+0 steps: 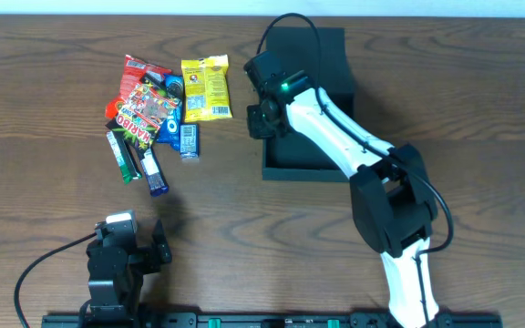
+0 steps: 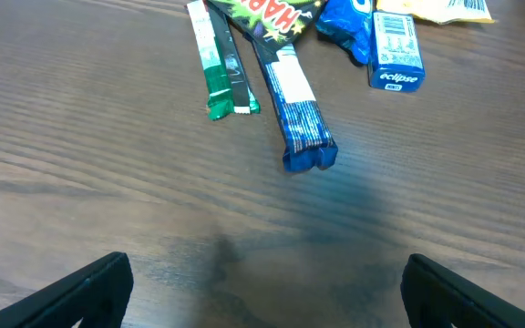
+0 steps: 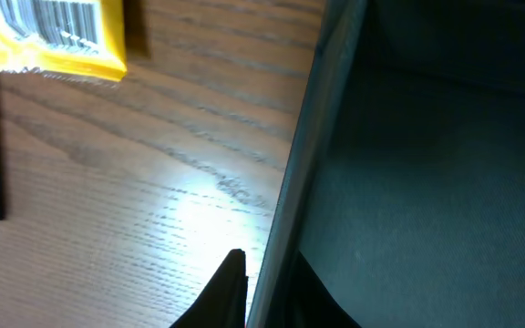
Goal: Pack container
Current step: 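Sweep the right gripper along the lid, folding it fully back, then hold the open lid down with the right gripper at box top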
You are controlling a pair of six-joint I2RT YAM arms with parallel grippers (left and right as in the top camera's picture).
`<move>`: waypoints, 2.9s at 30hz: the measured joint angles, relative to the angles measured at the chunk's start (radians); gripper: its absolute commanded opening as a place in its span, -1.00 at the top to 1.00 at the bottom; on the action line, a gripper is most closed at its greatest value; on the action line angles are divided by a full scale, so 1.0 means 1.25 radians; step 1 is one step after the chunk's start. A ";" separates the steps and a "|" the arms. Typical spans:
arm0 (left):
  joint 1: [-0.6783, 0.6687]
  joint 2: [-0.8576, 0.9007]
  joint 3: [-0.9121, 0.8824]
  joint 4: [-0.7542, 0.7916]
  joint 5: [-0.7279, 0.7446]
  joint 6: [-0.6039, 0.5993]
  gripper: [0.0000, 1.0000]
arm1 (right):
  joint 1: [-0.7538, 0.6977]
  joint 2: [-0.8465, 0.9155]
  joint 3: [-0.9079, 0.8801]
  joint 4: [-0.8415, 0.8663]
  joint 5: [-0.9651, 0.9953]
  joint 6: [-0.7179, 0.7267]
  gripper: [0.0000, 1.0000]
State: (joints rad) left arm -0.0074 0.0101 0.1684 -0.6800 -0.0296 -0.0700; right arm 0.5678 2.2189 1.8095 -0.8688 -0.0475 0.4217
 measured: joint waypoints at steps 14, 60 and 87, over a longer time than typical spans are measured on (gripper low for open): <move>0.000 0.000 0.000 0.000 0.000 0.000 -0.90 | 0.028 0.000 0.000 0.005 0.002 0.022 0.74; 0.000 0.000 0.000 0.000 0.000 0.000 -0.91 | -0.119 -0.151 0.394 -0.020 0.054 -0.303 -0.94; 0.000 0.000 0.000 -0.001 0.000 0.000 -0.90 | -0.073 0.073 0.382 -0.002 -0.121 -0.323 -0.91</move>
State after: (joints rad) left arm -0.0074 0.0101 0.1684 -0.6811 -0.0296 -0.0700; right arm 0.4763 2.3104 2.2875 -0.8711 -0.1986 0.0185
